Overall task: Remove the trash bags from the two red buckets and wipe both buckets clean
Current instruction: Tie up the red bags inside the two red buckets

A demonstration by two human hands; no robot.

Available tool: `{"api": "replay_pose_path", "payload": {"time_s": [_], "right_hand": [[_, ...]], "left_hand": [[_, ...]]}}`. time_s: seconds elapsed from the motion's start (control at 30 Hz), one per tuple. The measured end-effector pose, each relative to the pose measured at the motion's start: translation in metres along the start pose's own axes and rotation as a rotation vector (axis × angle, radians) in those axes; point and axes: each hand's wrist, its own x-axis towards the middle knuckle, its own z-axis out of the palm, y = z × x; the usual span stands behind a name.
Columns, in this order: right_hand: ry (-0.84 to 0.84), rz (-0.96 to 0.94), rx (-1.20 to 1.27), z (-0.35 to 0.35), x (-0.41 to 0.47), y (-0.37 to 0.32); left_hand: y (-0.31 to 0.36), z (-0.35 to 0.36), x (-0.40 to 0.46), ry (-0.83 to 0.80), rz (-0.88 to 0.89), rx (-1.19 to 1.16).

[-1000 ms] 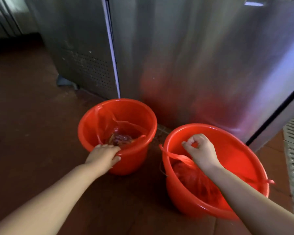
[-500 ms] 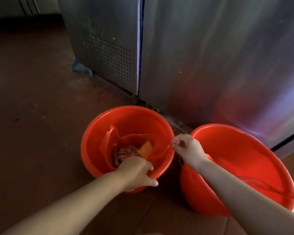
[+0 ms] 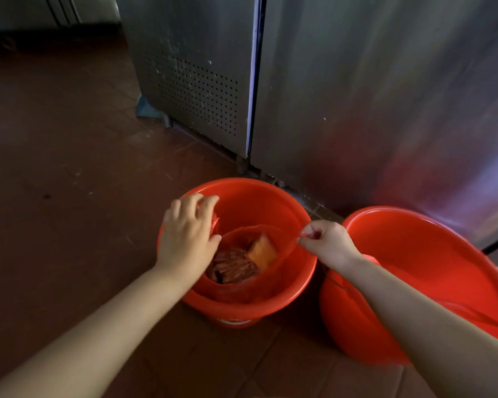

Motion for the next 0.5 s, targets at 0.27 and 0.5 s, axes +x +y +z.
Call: {"api": "replay_pose_path", "payload": {"time_s": [0.27,0.5], "right_hand": [[-0.067,0.189,0.620,0.010,0.016,-0.042],[-0.193,0.202,1.259,0.026,0.034,-0.051]], "left_hand": [[-0.033,-0.012,0.029,-0.242,-0.245,-0.284],[-0.046,-0.011,0.036,-0.332,-0.166,-0.425]]}}
